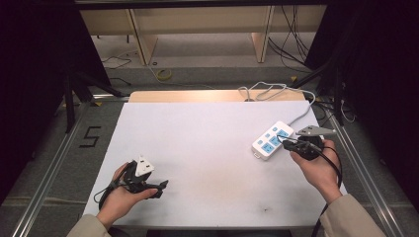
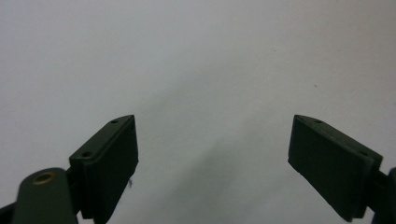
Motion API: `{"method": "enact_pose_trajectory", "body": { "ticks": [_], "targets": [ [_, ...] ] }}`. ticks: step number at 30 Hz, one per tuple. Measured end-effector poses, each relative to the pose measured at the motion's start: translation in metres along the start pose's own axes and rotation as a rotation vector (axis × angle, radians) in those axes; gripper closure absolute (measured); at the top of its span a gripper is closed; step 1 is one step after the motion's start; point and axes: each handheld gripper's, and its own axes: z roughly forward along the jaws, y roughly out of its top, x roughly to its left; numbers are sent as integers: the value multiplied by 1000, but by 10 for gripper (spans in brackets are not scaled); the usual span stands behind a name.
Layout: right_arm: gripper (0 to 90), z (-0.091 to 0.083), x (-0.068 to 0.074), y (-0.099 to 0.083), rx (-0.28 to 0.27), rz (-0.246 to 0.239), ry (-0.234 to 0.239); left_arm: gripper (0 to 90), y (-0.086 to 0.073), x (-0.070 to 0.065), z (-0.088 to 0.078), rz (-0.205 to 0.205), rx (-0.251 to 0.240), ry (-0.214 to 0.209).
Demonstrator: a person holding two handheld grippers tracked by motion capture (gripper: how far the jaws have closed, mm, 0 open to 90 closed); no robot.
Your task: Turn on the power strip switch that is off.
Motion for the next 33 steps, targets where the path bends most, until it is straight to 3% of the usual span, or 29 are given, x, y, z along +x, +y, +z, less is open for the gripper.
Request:
{"method": "enact_pose_trajectory", "body": {
  "ticks": [33],
  "targets": [
    [900, 22, -16, 13, 44, 17, -37, 157, 1, -2, 1, 5, 2, -8]
  ]
}}
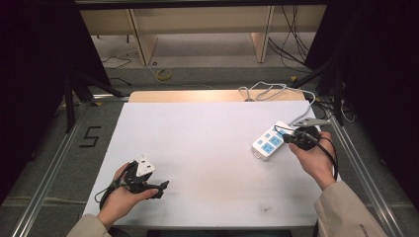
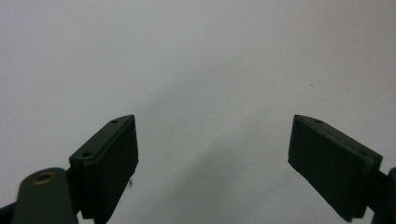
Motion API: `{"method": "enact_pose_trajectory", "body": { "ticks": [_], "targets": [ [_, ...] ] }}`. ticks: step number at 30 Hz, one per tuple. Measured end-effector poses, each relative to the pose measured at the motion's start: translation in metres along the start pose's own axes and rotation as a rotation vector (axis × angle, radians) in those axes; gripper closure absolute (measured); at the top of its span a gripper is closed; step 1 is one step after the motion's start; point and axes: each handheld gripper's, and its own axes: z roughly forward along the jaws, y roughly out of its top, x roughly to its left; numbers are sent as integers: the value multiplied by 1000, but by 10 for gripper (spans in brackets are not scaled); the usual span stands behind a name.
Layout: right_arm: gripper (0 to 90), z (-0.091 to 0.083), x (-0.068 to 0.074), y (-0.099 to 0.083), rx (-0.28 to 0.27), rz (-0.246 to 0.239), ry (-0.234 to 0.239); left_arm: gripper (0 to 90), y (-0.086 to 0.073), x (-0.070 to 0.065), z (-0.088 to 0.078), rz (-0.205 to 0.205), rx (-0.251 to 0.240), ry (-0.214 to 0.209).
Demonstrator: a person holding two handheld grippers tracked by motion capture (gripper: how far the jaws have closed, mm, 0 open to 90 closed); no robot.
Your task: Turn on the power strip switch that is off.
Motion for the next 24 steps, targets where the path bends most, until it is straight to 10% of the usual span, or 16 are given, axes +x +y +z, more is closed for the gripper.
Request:
{"method": "enact_pose_trajectory", "body": {
  "ticks": [24],
  "targets": [
    [900, 14, -8, 11, 34, 7, -17, 157, 0, -1, 0, 3, -1, -1]
  ]
}}
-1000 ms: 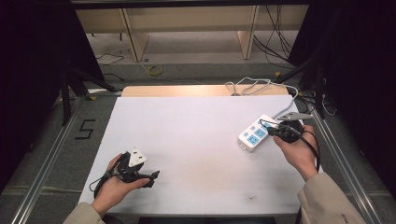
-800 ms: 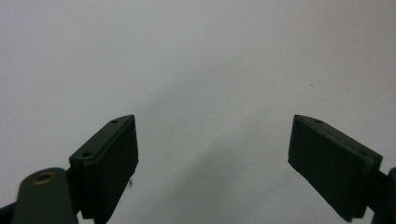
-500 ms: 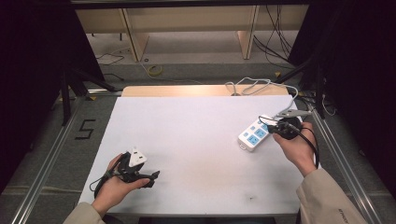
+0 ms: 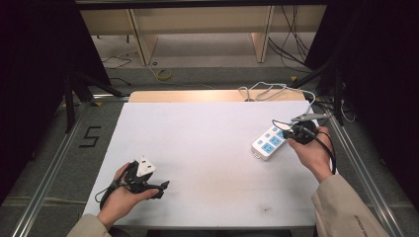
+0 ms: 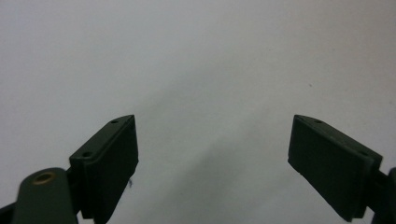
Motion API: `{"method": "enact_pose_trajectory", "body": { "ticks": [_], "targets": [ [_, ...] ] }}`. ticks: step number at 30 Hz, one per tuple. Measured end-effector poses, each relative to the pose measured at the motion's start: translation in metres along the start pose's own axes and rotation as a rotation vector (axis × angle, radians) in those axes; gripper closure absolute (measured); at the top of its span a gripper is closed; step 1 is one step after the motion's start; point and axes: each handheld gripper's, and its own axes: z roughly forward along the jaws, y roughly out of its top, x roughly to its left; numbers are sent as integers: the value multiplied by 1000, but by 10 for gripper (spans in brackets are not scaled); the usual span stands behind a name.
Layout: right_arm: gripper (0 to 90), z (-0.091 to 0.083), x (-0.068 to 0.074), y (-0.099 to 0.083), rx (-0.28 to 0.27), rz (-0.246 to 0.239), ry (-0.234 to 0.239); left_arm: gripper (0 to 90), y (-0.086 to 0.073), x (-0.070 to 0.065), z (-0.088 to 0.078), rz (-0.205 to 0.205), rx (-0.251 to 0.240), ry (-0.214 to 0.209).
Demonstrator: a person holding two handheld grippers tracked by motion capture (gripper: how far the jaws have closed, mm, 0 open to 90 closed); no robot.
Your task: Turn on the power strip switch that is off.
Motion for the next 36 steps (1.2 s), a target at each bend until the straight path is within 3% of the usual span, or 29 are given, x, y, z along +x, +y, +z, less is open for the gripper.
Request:
{"method": "enact_pose_trajectory", "body": {
  "ticks": [36],
  "targets": [
    [900, 30, -17, 22, 76, 15, -32, 157, 1, -2, 1, 5, 3, -10]
  ]
}}
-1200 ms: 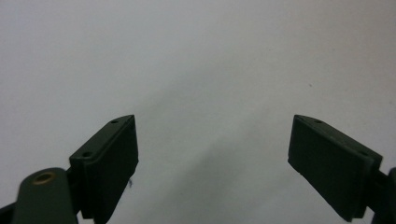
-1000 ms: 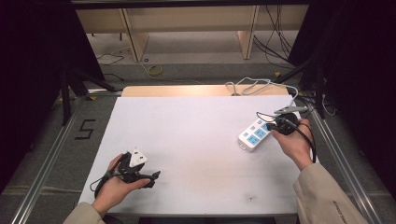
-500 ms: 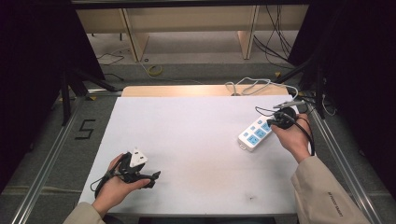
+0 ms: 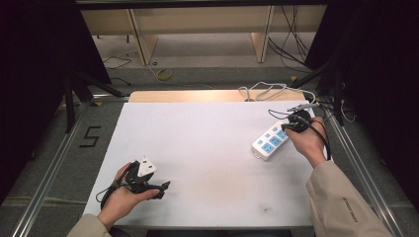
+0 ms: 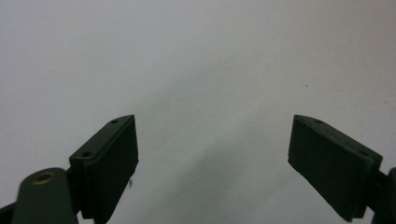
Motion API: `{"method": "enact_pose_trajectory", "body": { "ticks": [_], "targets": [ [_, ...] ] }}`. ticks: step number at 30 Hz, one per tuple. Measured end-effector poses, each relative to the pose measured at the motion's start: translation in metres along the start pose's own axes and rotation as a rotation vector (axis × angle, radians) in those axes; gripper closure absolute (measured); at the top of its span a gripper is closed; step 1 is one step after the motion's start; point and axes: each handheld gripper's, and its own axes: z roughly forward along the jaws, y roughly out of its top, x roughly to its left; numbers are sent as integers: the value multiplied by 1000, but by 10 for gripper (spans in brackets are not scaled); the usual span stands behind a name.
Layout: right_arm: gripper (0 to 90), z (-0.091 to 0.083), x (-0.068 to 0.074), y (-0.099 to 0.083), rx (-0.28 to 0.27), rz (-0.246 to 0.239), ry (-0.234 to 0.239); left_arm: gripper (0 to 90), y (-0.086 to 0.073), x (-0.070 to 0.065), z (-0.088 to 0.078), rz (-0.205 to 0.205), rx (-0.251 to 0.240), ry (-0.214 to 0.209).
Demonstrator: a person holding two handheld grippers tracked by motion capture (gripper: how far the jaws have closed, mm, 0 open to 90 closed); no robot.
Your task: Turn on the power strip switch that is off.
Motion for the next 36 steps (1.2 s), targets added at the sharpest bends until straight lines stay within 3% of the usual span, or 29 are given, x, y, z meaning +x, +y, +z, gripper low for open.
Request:
{"method": "enact_pose_trajectory", "body": {
  "ticks": [18, 36],
  "targets": [
    [900, 12, -5, 1, 28, 21, -3, 156, 0, 0, 0, 8, 1, -1],
    [900, 18, -6, 15, 40, 22, -2, 157, 1, -2, 1, 9, 2, -12]
  ]
}}
